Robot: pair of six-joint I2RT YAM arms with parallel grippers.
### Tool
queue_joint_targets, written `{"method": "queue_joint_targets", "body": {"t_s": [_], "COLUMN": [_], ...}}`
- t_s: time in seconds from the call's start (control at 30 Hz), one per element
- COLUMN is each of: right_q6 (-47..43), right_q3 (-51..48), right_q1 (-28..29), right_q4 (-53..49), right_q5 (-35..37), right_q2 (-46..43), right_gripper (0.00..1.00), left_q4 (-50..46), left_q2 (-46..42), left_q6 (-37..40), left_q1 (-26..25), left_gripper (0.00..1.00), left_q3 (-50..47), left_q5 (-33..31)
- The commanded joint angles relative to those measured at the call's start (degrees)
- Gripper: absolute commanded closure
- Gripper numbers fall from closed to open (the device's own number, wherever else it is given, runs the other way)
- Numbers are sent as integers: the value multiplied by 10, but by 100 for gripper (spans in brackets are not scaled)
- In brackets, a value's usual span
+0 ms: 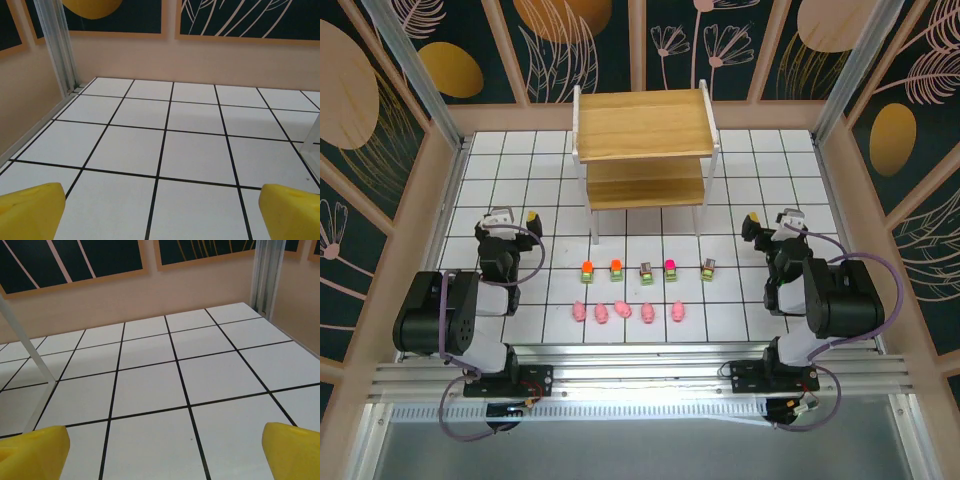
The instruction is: Place and organize the plastic toys onto the shelf
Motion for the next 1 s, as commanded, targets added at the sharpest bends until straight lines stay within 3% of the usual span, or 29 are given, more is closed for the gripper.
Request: {"method": "queue_joint_targets", "body": {"t_s": [0.0,0.97], "right_q6": [7,-5], "right_q3": [4,0], "right_q1": [-7,10], "right_q4": [17,27], "right_q5": [-16,9], "right_q2": [0,1], "right_gripper": [1,2], "left_q4": [2,16], "left_q2": [-1,-4], "left_q6": [-8,-6], "left_q1": [4,4], "left_gripper": [1,1], "left_q3": [6,-2], "left_q5": [-2,6]}}
